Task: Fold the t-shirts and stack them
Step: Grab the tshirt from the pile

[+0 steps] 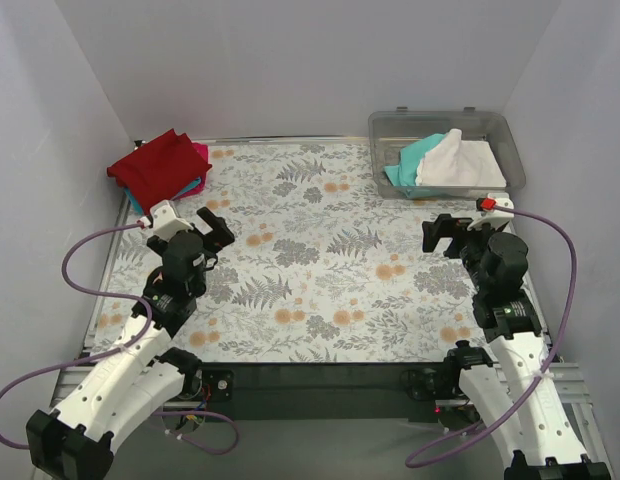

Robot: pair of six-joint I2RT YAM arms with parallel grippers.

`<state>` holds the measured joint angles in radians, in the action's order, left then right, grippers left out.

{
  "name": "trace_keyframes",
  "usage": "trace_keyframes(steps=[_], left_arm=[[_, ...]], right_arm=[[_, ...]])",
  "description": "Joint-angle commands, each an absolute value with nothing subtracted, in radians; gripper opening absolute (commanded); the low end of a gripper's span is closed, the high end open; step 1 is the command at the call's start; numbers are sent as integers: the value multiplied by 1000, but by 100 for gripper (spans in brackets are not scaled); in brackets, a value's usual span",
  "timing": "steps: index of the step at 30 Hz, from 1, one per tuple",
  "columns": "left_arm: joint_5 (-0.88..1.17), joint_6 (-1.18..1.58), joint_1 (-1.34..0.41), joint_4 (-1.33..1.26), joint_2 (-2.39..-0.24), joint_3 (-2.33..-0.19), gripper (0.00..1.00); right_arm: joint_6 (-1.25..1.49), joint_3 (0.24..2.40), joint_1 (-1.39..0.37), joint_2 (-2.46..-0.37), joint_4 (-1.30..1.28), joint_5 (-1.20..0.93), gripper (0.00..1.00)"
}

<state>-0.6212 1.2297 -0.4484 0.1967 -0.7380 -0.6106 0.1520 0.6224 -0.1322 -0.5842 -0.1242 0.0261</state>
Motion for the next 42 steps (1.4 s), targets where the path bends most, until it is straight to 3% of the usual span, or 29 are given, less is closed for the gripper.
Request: trace_keyframes(steps=[1,9,16,21,34,42], left_arm=[[-626,1215,-453,179,-735,-630,98],[-598,1190,-453,132,-756,-618,98],[-443,1249,-453,91,-723,-583,98],[-561,1243,-453,103,-643,-565,98],[-558,1229,-453,95,-637,-558,98],[-549,1232,-453,104,-615,-552,98]], right_arm=[[137,624,-130,-600,-97,74,98],[140,656,-132,-669,-95,150,98],[143,727,-132,-703,-94,241,99],[83,804,-132,-753,-37,196,98],[3,1302,-158,-1449,-100,254,96],[3,1805,-152,-1993,-258,385,79]])
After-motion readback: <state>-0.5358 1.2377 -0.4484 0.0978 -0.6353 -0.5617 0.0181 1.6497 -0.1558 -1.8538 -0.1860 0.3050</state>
